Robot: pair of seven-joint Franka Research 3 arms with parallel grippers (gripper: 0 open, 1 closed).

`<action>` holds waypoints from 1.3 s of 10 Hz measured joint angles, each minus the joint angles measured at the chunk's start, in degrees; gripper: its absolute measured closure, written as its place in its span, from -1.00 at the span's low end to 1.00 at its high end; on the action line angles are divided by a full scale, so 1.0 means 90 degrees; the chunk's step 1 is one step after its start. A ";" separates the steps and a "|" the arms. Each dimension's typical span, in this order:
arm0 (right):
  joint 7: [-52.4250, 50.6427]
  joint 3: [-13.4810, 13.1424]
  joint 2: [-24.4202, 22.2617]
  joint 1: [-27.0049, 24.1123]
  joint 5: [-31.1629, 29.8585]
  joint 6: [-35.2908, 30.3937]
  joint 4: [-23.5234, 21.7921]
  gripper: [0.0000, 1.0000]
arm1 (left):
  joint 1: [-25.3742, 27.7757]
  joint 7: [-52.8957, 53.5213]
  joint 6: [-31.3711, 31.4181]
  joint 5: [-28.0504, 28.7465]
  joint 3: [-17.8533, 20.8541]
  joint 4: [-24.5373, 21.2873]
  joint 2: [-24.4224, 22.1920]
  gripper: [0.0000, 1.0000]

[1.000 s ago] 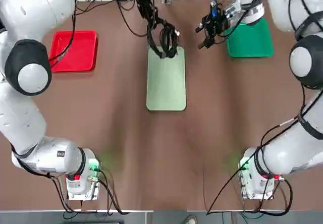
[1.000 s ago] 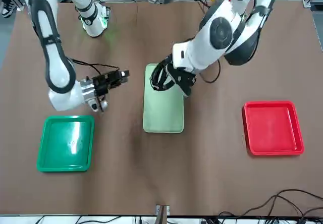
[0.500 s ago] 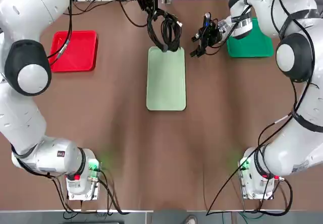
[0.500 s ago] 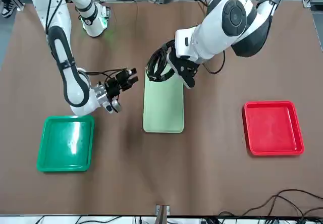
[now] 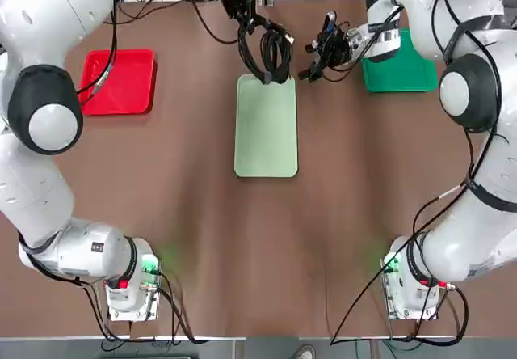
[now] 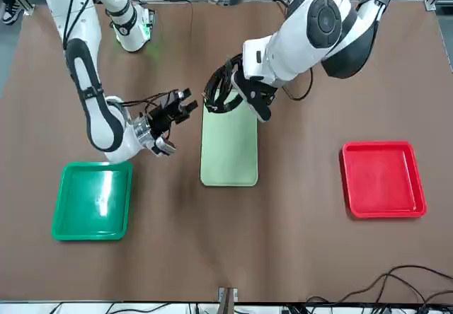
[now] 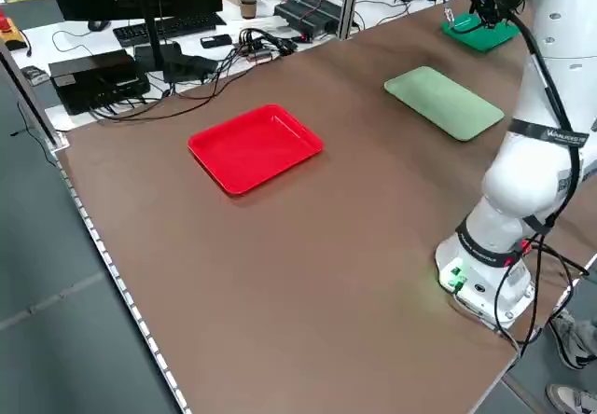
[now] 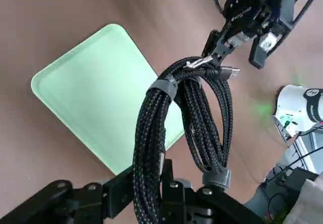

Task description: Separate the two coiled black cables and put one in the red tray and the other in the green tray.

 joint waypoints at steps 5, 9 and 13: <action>-0.0430 0.0000 0.0241 0.0170 0.0083 0.0159 0.0026 -0.99 | -0.0011 -0.0103 0.0041 -0.0293 -0.0034 0.0031 0.0000 0.56; -0.0412 -0.0003 0.0241 0.0216 0.0115 0.0204 0.0072 -0.99 | -0.0011 -0.0134 0.0044 -0.0296 -0.0041 0.0080 -0.0002 0.56; -0.0055 -0.0010 0.0241 0.0210 0.0356 0.0198 0.0082 -0.99 | -0.0073 -0.0205 0.0177 -0.0296 -0.0041 0.0079 0.0011 0.56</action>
